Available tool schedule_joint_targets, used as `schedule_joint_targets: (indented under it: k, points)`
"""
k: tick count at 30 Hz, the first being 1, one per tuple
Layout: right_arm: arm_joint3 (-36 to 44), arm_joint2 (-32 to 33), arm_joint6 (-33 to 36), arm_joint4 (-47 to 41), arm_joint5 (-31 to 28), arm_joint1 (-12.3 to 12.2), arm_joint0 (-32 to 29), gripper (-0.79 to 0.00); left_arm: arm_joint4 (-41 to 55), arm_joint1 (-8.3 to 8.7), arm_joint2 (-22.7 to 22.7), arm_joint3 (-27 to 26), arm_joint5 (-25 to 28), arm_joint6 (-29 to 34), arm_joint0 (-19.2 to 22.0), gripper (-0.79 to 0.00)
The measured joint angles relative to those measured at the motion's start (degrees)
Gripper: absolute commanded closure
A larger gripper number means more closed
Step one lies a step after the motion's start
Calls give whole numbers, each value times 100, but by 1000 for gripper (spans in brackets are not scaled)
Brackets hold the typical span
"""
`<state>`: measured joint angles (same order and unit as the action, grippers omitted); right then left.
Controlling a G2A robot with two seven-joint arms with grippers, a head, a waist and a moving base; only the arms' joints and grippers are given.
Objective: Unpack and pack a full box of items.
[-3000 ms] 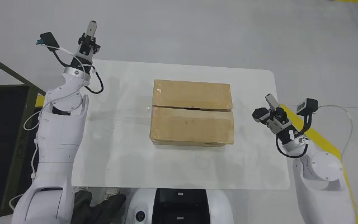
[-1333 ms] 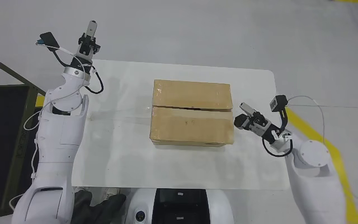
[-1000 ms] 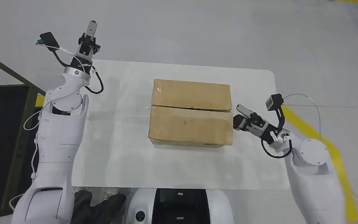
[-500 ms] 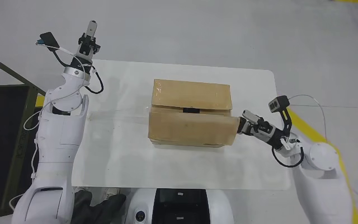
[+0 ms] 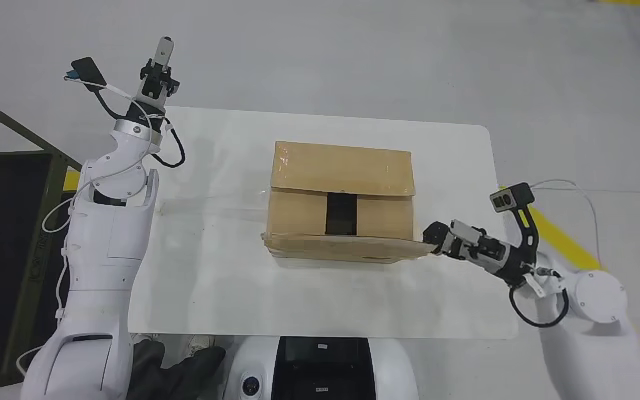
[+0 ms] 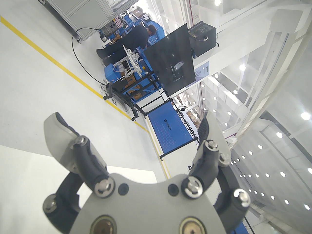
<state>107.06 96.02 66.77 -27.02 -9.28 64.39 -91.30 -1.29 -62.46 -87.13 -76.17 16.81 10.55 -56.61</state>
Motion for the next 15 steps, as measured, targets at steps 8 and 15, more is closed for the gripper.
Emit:
schedule_joint_targets:
  k: [8,15]
  points:
    - [168,-119,403,19,122,-59,-116,-785,0,0,0,0,0,0,0,-785]
    - [352,-195,472,296,231,-110,-329,-785,0,0,0,0,0,0,0,-785]
